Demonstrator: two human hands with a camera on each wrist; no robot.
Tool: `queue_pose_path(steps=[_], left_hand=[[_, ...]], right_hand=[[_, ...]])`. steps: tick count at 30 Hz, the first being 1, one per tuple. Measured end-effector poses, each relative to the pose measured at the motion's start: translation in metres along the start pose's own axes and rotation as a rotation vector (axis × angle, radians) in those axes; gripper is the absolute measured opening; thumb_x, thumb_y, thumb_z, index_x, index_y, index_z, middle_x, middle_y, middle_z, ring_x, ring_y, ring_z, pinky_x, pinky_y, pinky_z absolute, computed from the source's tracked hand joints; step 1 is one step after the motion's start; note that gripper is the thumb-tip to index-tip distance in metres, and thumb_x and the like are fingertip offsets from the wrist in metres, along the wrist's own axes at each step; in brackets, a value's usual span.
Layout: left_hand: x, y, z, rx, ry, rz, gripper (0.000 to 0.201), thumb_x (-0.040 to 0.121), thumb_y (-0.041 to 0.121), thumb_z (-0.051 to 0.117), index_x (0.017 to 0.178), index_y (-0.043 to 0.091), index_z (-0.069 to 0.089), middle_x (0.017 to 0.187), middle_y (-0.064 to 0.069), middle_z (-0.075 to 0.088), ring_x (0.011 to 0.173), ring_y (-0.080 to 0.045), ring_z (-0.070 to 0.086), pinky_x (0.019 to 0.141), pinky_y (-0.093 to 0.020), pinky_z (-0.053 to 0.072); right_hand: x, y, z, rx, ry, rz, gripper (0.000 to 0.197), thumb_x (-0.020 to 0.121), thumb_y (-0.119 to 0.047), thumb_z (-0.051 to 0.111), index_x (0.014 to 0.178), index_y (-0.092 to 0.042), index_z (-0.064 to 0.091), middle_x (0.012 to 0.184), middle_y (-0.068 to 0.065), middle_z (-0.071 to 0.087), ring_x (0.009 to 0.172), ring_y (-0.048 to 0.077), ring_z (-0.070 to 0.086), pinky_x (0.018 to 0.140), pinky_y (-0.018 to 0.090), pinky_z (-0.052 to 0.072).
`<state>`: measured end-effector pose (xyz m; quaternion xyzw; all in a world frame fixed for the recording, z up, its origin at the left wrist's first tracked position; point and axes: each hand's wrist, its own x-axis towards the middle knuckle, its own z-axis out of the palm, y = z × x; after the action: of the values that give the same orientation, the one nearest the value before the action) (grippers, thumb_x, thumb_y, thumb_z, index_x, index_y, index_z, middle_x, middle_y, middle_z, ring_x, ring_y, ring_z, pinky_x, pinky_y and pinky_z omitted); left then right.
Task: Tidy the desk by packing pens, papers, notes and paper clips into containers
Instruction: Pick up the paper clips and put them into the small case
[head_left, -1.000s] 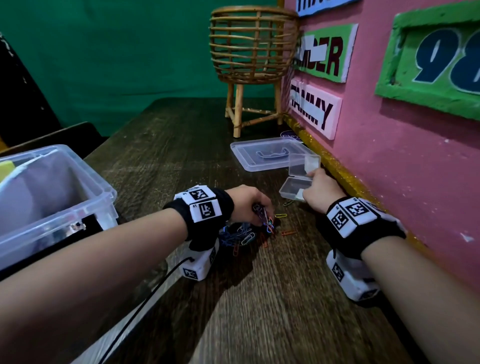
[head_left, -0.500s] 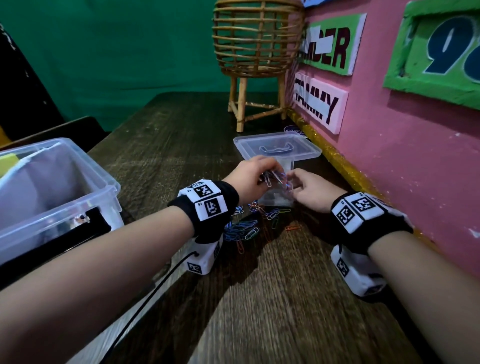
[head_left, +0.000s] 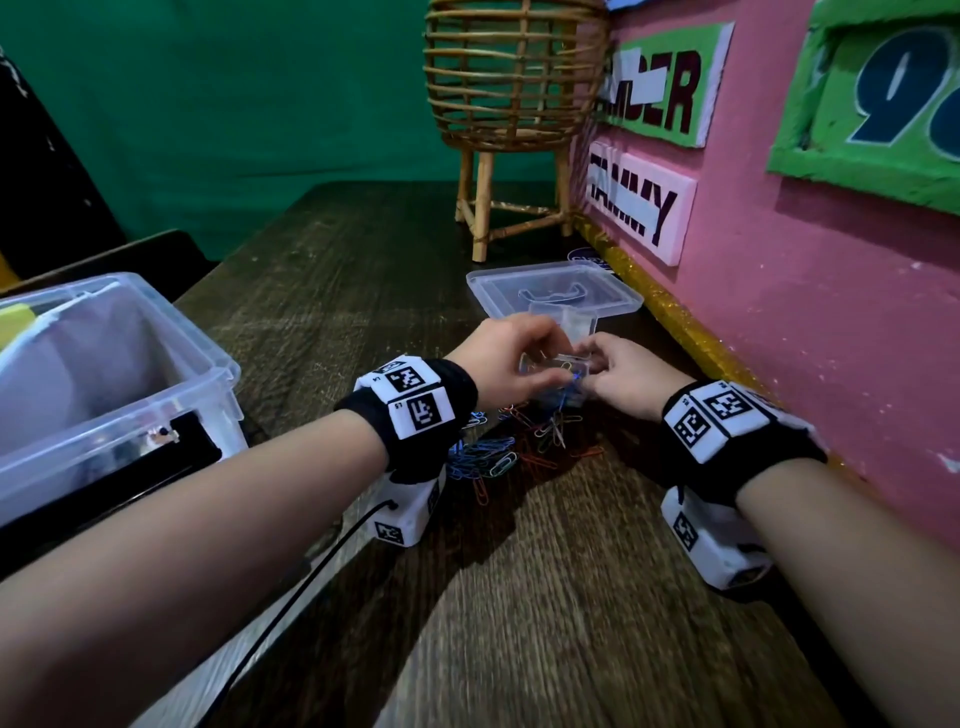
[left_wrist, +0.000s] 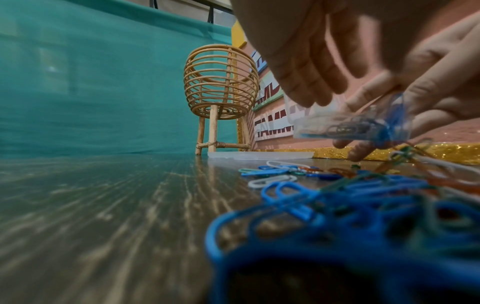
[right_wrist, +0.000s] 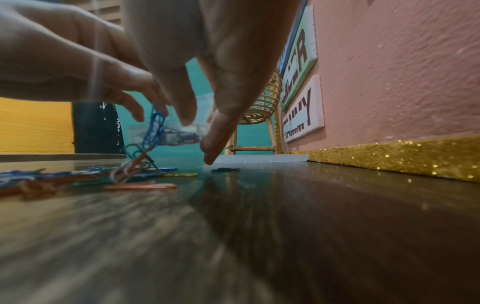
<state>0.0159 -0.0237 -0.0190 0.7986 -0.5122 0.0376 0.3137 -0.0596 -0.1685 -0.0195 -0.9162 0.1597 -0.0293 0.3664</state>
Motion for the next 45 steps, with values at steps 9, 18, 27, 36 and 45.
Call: queue_pose_path(steps=[9,18,27,36,45], left_hand=[[0.002,-0.0021,0.0019,0.091,-0.08,0.014,0.016,0.079,0.018,0.072,0.093,0.011,0.073,0.082,0.004,0.058,0.078,-0.009,0.054,0.072,-0.014,0.044],[0.004,-0.0063,0.0034,0.132,0.094,0.021,0.02,0.088,0.021,0.061,0.103,0.01,0.069,0.097,-0.008,0.064,0.088,-0.019,0.061,0.076,-0.015,0.038],[0.0027,-0.0021,0.0021,0.151,-0.115,0.074,0.022,0.08,0.024,0.071,0.098,0.01,0.07,0.09,-0.002,0.061,0.078,-0.012,0.053,0.075,-0.026,0.047],[0.0034,-0.0016,0.0019,-0.001,0.204,-0.041,0.012,0.089,0.012,0.058,0.097,0.003,0.063,0.082,0.003,0.06,0.075,-0.008,0.053,0.061,-0.002,0.037],[0.0018,-0.0013,0.0014,0.098,0.041,-0.02,0.022,0.091,0.002,0.05,0.105,0.005,0.066,0.103,-0.01,0.067,0.095,-0.022,0.062,0.079,-0.016,0.04]], right_hand=[[-0.0043,-0.0038,-0.0019,0.089,0.057,-0.026,0.038,0.084,0.003,0.054,0.121,-0.009,0.054,0.114,0.018,0.063,0.1,0.03,0.064,0.09,0.037,0.052],[-0.0034,-0.0053,0.0007,0.173,0.011,-0.005,0.027,0.086,0.008,0.05,0.106,-0.009,0.054,0.104,0.02,0.061,0.098,0.042,0.064,0.09,0.051,0.051],[0.0004,-0.0015,-0.0001,0.131,0.058,0.01,0.033,0.086,-0.001,0.055,0.117,-0.01,0.057,0.108,0.017,0.062,0.096,0.031,0.066,0.089,0.044,0.053],[-0.0001,0.0001,-0.0015,0.099,0.008,0.031,0.035,0.089,0.005,0.048,0.122,-0.005,0.052,0.095,0.007,0.056,0.061,0.013,0.057,0.039,0.008,0.045],[0.0035,0.0009,0.0001,0.123,0.063,0.022,0.036,0.086,0.006,0.049,0.12,-0.006,0.053,0.108,0.012,0.059,0.082,0.024,0.065,0.072,0.026,0.058]])
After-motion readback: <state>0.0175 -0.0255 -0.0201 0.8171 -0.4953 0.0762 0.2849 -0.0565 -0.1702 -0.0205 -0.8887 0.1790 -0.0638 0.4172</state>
